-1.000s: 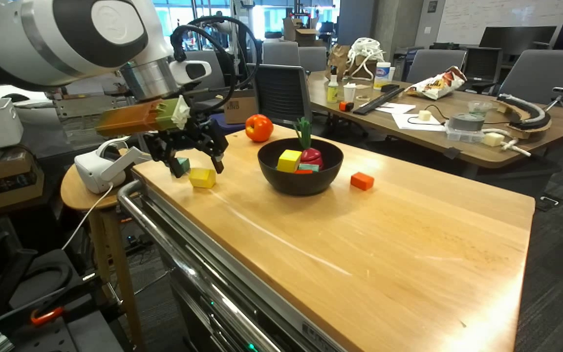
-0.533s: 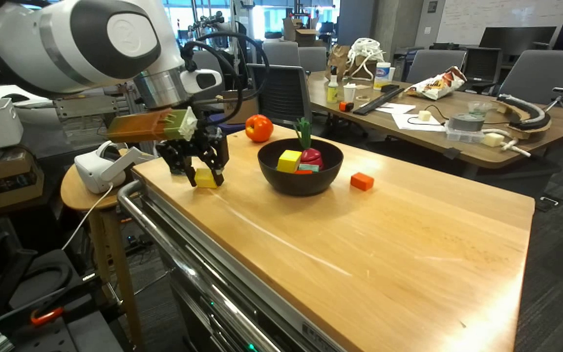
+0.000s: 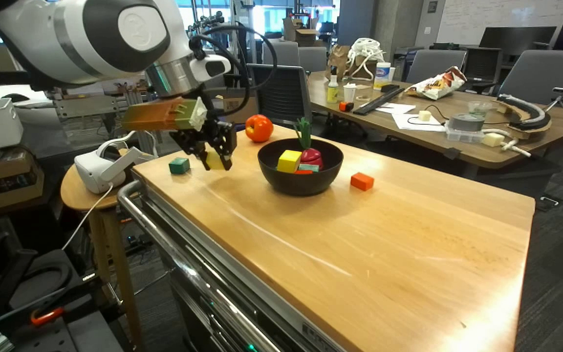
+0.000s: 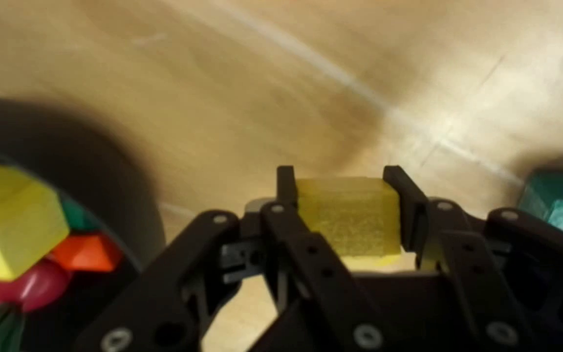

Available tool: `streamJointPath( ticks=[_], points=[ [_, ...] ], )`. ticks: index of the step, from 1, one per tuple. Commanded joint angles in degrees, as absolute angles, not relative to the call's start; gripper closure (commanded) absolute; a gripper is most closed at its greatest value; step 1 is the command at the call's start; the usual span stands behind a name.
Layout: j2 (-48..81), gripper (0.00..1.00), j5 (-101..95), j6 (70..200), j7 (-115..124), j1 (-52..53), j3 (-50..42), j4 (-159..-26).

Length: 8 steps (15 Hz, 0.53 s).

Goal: Put the objects that are near the edge away from you in the bowl except the apple which you must move to the left, then put the rest of the blocks one at a time in the bowl, then move the apple to the right

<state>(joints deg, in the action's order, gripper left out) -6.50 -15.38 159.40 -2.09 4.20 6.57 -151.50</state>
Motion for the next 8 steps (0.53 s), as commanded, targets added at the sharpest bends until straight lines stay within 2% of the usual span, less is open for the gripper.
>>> streamJointPath(
  ticks=[1, 2, 5, 8],
  points=[
    [-11.48, 0.75, -24.76, 159.93, -1.18, 1.13, 6.68, -148.29],
    [-10.72, 0.78, -28.60, 161.21, -0.22, -0.36, 6.74, -146.42],
    [-7.19, 0.79, -43.57, 163.91, 5.55, -10.80, 10.87, -140.15],
    [-1.49, 0.79, -57.87, 162.85, 17.54, -14.15, 10.62, -135.96]
  ],
)
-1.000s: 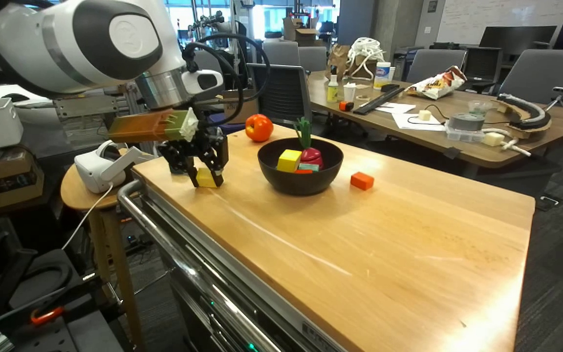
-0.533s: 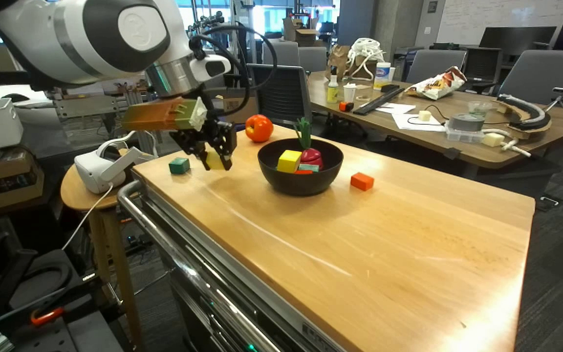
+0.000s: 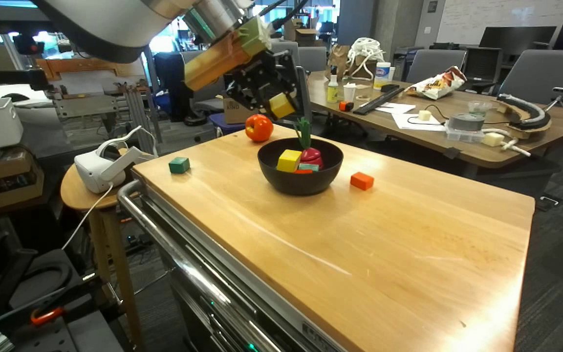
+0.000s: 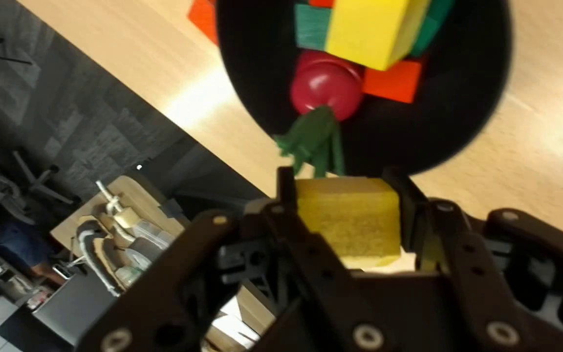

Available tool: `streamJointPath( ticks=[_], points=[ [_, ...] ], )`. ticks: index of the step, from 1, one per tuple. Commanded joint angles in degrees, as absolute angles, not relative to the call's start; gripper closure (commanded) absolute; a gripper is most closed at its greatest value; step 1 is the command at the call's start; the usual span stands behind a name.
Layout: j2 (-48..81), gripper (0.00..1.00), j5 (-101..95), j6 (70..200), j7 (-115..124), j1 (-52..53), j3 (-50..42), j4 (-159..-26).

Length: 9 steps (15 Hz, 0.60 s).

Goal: Put the objects that are near the edge away from you in the bowl except the apple which you must move to the left, then put the rest of the blocks one at a time in the bowl, then move the apple to the right

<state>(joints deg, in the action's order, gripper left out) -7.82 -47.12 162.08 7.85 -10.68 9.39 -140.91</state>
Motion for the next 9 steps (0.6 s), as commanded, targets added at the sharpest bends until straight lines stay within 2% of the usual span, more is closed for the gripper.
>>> streamJointPath(
  ticks=[1, 7, 8, 9],
  points=[
    [0.19, 0.79, -60.52, 162.14, 20.45, -14.41, 10.58, -135.18],
    [9.61, 0.79, -50.38, 162.18, 21.08, -13.48, 10.80, -133.07],
    [9.73, 0.69, -47.83, 161.94, 20.39, -13.66, 11.05, -132.24],
    [9.93, 0.29, -45.63, 161.76, 19.77, -13.75, 11.25, -131.82]
  ],
)
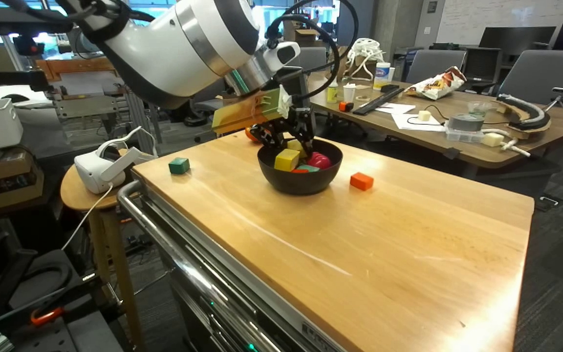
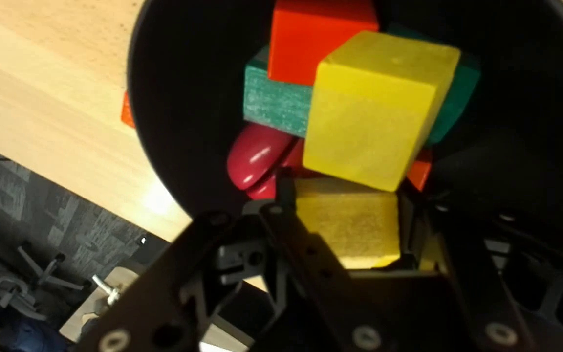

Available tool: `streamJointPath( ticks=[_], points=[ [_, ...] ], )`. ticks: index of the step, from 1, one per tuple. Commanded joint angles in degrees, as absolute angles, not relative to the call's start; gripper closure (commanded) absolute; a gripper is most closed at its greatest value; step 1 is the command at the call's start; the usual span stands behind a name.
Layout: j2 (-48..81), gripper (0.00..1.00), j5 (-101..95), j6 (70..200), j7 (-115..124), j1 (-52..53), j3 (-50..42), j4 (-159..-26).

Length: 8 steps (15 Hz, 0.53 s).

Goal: Put the objects that are near the edge away from you in the bowl except the apple which you must move to the left, then put the rest of the blocks one at a time in the bowl, then move the apple to the right

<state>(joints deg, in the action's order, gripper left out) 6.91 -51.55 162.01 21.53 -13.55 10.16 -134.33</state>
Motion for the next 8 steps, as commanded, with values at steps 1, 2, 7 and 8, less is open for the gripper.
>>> streamJointPath(
  ticks=[1, 2, 7, 8],
  points=[
    [9.83, 0.28, -43.89, 161.66, 19.39, -13.81, 11.40, -131.49],
    [9.57, 0.22, -42.92, 161.54, 19.46, -13.79, 11.41, -131.23],
    [4.43, 0.00, -32.15, 157.69, 12.56, -7.81, 7.84, -132.58],
    [3.24, 0.00, -28.37, 156.17, 9.78, -7.12, 8.13, -133.03]
  ],
)
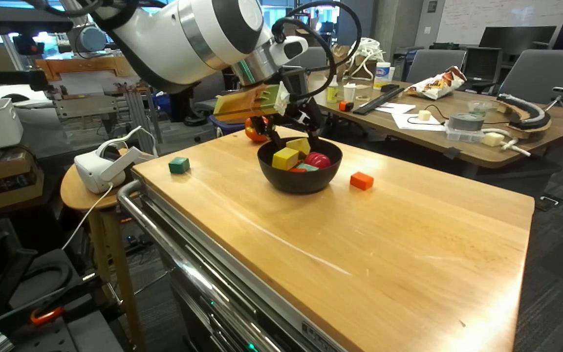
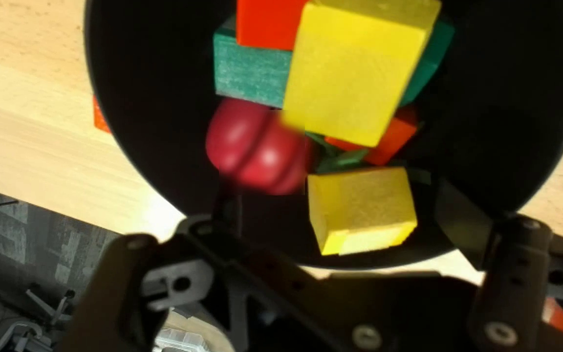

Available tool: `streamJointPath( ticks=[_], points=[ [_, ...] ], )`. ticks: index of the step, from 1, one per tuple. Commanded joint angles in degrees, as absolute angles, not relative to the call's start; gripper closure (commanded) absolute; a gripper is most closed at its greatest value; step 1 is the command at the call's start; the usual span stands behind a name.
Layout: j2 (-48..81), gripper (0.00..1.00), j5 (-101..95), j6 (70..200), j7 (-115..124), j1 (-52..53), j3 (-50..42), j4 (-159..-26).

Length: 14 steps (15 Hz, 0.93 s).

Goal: Put the objects that are near the edge away from you in the bowl except the apple which you must move to the left, then put the rest of the blocks one at a time in the bowl, then move the apple to the right

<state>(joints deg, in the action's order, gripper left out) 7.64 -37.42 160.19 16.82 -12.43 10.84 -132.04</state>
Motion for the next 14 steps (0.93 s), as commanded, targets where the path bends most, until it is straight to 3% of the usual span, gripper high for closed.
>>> streamJointPath(
  ticks=[1, 5, 6, 14],
  points=[
    [1.99, 0.00, -22.57, 154.38, 5.06, -11.37, 14.17, -134.01],
    [-2.76, 0.00, -3.23, 147.33, -10.52, -10.55, 21.21, -135.39],
    [-5.83, 0.00, 1.13, 144.16, -14.51, -3.62, 15.70, -136.23],
    [-14.97, 0.00, -1.00, 129.36, -16.07, 6.34, 10.37, -139.63]
  ],
)
